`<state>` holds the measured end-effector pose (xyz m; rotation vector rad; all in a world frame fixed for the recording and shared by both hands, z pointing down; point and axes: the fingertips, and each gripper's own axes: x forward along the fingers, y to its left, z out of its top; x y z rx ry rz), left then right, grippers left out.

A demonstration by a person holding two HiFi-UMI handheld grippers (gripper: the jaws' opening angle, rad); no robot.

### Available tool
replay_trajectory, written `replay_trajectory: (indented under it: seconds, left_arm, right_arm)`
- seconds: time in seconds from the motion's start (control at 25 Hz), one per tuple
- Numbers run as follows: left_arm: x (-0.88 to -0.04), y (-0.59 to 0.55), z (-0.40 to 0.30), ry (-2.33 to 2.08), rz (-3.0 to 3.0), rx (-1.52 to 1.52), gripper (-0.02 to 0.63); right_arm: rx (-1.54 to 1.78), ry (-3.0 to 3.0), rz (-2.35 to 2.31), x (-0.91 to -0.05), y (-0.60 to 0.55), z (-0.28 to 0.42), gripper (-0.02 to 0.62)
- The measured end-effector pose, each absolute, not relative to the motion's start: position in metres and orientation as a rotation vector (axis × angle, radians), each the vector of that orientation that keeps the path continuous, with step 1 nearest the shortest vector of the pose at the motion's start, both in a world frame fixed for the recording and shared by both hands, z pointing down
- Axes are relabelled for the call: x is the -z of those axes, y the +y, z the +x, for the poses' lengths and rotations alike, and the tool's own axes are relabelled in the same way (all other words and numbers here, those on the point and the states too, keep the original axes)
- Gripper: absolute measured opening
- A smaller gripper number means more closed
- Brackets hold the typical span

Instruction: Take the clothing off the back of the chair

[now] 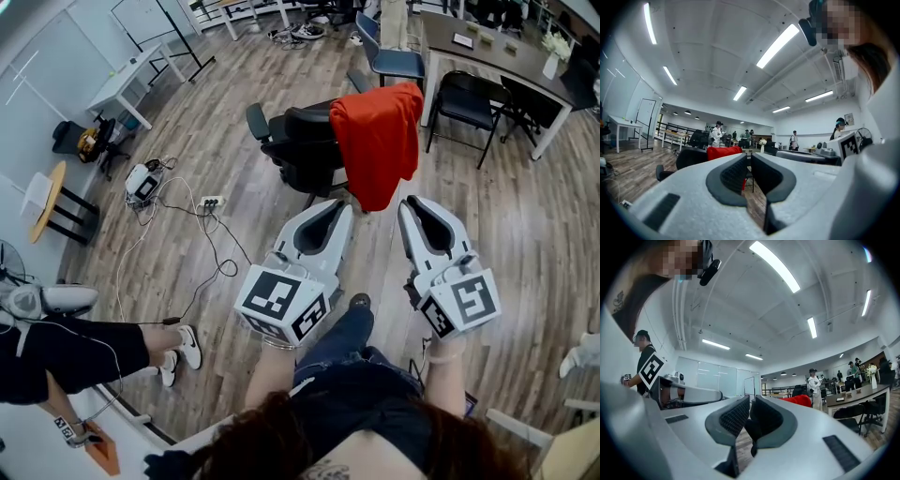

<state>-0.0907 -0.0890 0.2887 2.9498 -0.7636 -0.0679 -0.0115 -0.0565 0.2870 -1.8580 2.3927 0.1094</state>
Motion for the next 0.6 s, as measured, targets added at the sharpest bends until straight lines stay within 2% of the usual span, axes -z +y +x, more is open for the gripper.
replay_trajectory:
  seconds: [0.6]
  left_arm:
    - [-0.303, -0.188, -0.047, -0.756, 2.877, 0.079, 0.127]
  right_arm:
    - [-0.108, 2.355, -1.917, -0.287, -0.138, 0.055, 0.075]
